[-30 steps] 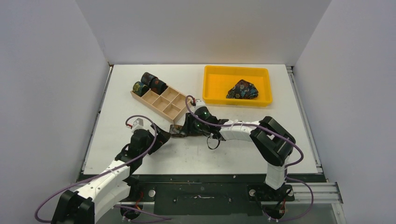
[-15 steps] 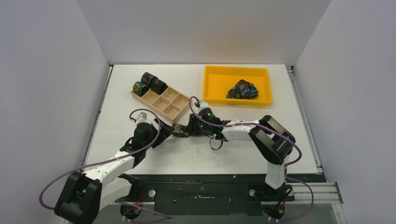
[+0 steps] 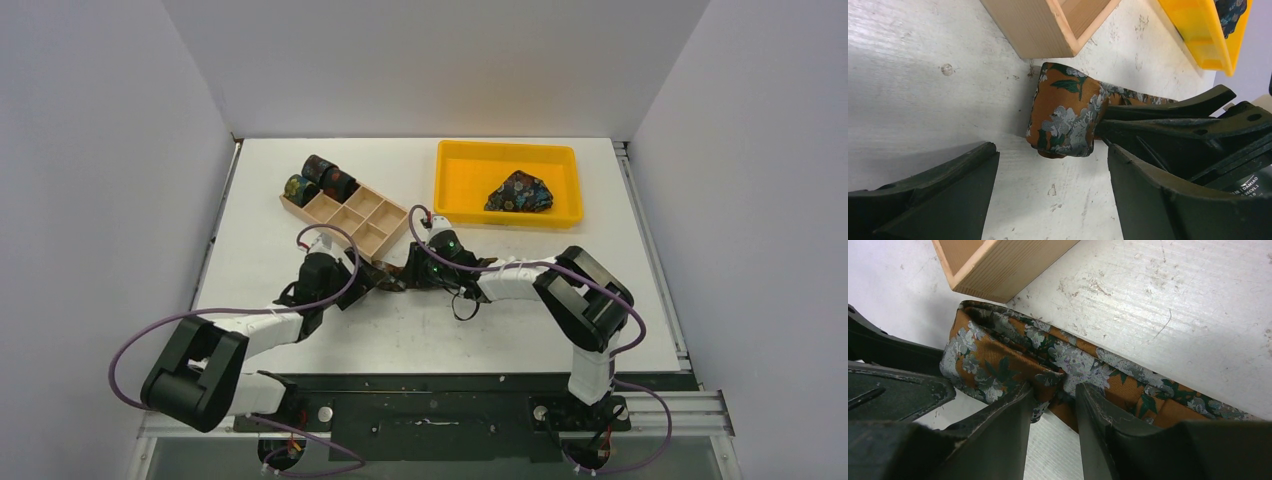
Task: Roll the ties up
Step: Roll the tie at the center of the board.
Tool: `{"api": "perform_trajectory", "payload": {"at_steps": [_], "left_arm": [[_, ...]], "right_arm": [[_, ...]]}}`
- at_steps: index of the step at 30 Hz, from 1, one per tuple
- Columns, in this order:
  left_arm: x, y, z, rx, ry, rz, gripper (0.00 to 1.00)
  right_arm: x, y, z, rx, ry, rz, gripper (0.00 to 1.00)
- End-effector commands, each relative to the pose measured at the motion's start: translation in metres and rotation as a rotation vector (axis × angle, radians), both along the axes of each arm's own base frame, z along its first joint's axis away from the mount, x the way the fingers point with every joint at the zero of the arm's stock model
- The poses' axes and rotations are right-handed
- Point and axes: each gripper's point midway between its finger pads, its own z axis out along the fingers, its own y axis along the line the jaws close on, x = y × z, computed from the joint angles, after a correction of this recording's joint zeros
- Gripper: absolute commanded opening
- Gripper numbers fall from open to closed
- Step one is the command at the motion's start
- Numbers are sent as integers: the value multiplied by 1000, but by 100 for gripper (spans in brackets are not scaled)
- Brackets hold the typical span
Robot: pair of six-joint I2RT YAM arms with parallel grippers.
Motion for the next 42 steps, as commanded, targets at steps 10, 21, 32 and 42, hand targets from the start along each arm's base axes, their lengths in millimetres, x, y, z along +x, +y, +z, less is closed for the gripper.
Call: {"api": "perform_trajectory", "payload": {"at_steps": [10, 21, 32, 42], "left_arm": [[27, -17, 16, -49, -111, -72, 71], [31, -33, 19, -92, -151, -152, 41], [28, -21, 16, -24, -131, -122, 0], [16, -18, 13, -29, -103, -102, 0]], "right_arm": [[-3, -9, -20, -21, 19, -6, 36], [-5, -5, -15, 5, 22, 15, 35], [3, -25, 31, 50, -58, -104, 46], [40, -124, 22, -88, -115, -445, 38]]}}
